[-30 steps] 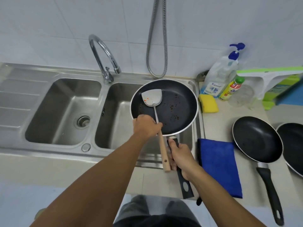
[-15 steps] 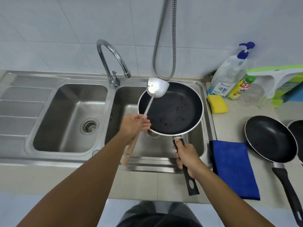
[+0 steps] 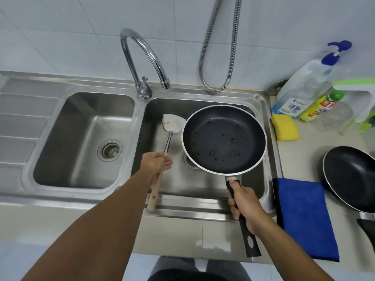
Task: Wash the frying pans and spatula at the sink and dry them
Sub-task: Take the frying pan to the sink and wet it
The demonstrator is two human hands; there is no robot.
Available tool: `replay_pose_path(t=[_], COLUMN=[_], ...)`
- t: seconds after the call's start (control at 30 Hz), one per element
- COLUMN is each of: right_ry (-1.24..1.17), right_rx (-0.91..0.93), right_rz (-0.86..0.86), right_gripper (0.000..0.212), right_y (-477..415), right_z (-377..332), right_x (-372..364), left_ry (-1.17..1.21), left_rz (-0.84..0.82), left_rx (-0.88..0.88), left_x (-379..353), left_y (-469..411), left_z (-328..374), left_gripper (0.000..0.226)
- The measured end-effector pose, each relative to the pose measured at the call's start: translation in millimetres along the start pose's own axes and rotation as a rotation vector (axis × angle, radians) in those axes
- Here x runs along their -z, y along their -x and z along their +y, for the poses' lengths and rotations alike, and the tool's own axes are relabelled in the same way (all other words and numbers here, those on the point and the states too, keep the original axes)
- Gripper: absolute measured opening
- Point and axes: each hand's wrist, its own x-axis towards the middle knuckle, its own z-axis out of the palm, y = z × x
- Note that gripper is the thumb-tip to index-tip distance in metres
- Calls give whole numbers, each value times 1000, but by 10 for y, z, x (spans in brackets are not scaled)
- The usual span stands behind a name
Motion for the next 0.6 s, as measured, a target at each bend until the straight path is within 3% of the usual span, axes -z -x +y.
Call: replay_pose_path(t=[0.4, 0.6], right_ry=[-3, -12], right_rx=[-20, -37], right_rz=[-7, -22], right_gripper=[43, 43], right_y=[-145, -184], right_z=[16, -16], right_x=[-76, -113], left_ry=[-88, -106], left_rz=[-3, 9], left_rx=[203, 215], left_x=[-269, -254], left_y=[-443, -477], left_z=[-245, -306], left_gripper=[15, 39])
